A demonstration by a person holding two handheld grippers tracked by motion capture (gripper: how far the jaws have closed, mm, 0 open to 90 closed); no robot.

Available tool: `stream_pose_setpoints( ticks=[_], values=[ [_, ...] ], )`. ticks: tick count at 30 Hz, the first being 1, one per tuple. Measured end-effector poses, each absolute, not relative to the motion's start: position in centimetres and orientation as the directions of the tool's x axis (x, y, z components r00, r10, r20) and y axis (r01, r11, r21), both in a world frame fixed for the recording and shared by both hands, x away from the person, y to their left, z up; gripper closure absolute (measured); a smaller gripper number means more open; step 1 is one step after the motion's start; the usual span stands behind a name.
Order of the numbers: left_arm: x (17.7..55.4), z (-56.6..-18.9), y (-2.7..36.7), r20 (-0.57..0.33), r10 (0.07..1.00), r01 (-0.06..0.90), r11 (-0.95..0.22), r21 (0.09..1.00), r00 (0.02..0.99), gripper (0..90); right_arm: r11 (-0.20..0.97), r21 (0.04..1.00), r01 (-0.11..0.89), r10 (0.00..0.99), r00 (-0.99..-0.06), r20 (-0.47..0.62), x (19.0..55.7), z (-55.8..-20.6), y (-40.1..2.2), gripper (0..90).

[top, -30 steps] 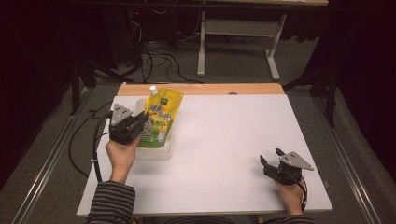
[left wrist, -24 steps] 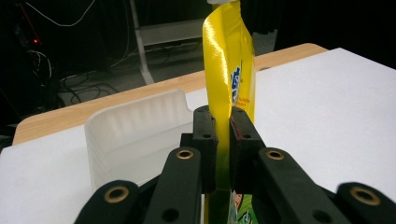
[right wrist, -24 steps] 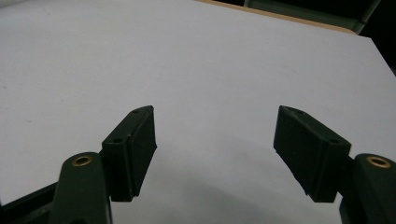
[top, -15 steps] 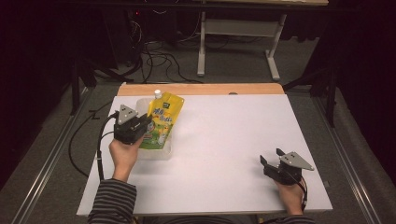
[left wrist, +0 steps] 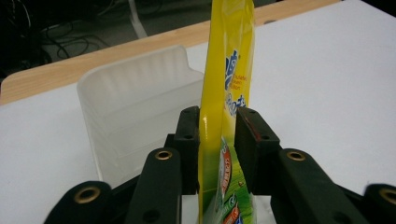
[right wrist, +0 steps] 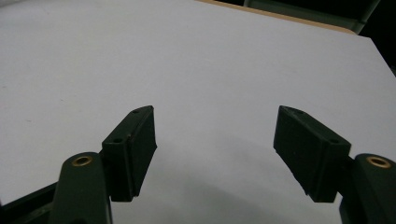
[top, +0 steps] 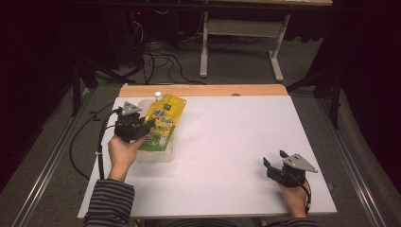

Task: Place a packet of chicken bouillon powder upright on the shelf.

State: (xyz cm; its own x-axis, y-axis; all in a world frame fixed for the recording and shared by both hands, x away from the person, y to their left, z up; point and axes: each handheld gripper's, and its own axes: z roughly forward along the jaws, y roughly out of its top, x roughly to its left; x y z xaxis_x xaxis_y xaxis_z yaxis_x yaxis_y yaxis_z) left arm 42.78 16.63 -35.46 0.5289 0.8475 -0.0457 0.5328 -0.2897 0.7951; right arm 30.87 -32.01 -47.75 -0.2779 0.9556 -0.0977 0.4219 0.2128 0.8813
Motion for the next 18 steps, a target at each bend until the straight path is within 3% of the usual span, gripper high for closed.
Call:
stream_pose_setpoints(
  ticks=[6, 8, 9, 16, 18],
  values=[
    [43.6, -35.7, 16.6, -0.067, 0.847, 0.586, -0.305, 0.751, 0.528, 72.2, 0.211, 0.882, 0.422, 0.956, -0.277, -0.096, 30.9, -47.7, -32.0, 30.1],
    [43.3, -35.8, 16.6, -0.068, 0.829, 0.564, -0.314, 0.763, 0.554, 87.9, 0.210, 0.884, 0.417, 0.956, -0.277, -0.097, 30.8, -47.7, -32.1, 30.2],
    [43.2, -35.9, 16.5, -0.061, 0.824, 0.554, -0.322, 0.768, 0.563, 89.0, 0.212, 0.884, 0.417, 0.956, -0.278, -0.098, 30.8, -47.7, -32.1, 30.2],
    [42.5, -36.3, 16.2, -0.013, 0.818, 0.473, -0.320, 0.821, 0.575, 90.0, 0.211, 0.884, 0.418, 0.956, -0.278, -0.097, 30.9, -47.8, -32.1, 30.1],
    [42.2, -36.8, 16.6, -0.045, 0.820, 0.436, -0.256, 0.863, 0.571, 90.0, 0.211, 0.884, 0.417, 0.956, -0.278, -0.096, 30.8, -47.7, -32.1, 30.2]
  ],
)
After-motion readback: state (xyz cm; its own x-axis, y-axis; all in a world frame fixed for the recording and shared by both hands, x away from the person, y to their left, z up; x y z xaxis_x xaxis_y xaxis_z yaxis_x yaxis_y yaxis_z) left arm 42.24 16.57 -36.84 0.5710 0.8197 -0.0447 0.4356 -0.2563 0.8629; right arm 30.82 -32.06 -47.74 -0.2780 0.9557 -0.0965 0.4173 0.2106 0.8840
